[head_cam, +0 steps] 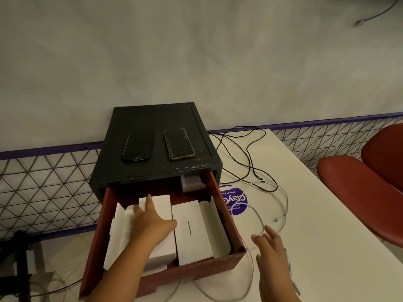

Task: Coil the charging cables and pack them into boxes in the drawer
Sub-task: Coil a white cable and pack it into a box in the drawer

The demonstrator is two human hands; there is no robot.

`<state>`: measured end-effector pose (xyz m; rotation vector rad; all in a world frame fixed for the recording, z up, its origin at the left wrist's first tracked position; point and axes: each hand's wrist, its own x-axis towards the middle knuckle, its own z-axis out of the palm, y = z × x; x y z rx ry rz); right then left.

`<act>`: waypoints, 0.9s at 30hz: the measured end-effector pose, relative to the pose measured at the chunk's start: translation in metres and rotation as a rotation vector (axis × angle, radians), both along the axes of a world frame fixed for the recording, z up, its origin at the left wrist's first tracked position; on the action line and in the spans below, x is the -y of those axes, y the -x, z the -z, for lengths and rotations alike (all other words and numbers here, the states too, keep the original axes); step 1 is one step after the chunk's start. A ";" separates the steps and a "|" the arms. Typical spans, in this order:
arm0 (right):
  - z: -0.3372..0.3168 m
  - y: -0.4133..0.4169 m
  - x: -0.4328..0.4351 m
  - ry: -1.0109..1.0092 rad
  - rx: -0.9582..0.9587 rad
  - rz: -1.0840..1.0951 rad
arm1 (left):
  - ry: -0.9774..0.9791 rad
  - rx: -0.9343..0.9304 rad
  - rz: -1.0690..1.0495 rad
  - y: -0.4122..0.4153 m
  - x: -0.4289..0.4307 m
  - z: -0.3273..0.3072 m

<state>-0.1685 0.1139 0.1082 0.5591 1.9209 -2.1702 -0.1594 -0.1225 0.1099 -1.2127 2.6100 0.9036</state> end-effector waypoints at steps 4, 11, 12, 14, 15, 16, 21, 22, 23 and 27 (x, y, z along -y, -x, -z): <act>-0.011 0.014 -0.013 0.020 -0.053 -0.117 | 0.030 -0.089 0.065 -0.002 -0.012 -0.011; -0.023 0.022 -0.023 0.002 -0.045 -0.232 | -0.123 -0.223 0.013 -0.015 -0.030 -0.015; -0.024 0.022 -0.026 0.000 -0.050 -0.245 | -0.121 -0.277 0.022 -0.015 -0.033 -0.021; -0.030 0.023 -0.032 -0.004 -0.073 -0.263 | -0.134 -0.379 0.047 -0.014 -0.037 -0.036; -0.034 0.025 -0.034 -0.007 -0.092 -0.277 | -0.151 -0.420 0.074 -0.014 -0.040 -0.044; -0.040 0.027 -0.036 -0.014 -0.123 -0.301 | -0.168 -0.450 0.115 -0.014 -0.042 -0.052; -0.063 0.041 -0.051 -0.073 -0.316 -0.530 | -0.166 -0.457 0.452 -0.019 -0.072 -0.087; -0.066 0.044 -0.055 -0.072 -0.333 -0.591 | -0.176 -0.454 0.520 -0.021 -0.081 -0.091; -0.068 0.046 -0.059 -0.059 -0.344 -0.648 | -0.181 -0.456 0.577 -0.022 -0.090 -0.094; -0.068 0.049 -0.076 -0.006 -0.356 -0.670 | -0.132 -0.526 0.601 -0.020 -0.112 -0.100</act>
